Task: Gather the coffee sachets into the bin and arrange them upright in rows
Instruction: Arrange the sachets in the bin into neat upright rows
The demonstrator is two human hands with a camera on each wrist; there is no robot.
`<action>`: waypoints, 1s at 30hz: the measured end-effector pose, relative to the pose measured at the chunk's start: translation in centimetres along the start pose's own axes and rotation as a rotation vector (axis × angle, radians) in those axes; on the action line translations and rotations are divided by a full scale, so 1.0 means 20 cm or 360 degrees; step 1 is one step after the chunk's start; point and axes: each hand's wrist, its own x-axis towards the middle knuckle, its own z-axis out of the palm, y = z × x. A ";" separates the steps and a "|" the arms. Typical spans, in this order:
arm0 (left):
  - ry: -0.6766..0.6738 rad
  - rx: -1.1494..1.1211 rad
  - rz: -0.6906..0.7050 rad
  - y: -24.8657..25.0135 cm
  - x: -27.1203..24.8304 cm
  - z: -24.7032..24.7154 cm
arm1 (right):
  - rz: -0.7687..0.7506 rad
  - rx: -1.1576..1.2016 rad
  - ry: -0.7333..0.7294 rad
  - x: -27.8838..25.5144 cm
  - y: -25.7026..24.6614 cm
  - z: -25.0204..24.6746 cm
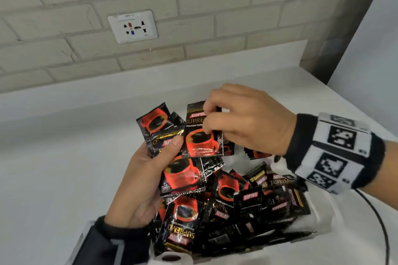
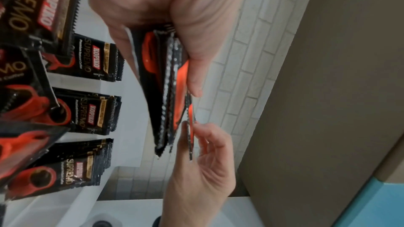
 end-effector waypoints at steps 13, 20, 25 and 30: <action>0.0143 0.0389 0.0430 -0.02 -0.01 0.00 | 0.1048 0.0978 -0.0136 0.02 0.08 -0.07; 0.0167 0.0517 0.0637 0.01 0.00 -0.05 | 0.1132 0.0987 -0.0562 0.17 0.09 -0.05; 0.0393 0.0379 0.0791 0.08 0.03 -0.26 | 0.1179 0.0708 -0.0625 0.26 0.16 0.00; 0.0464 0.0325 0.0868 0.14 0.03 -0.38 | 0.1059 0.0216 -0.0889 0.30 0.11 0.13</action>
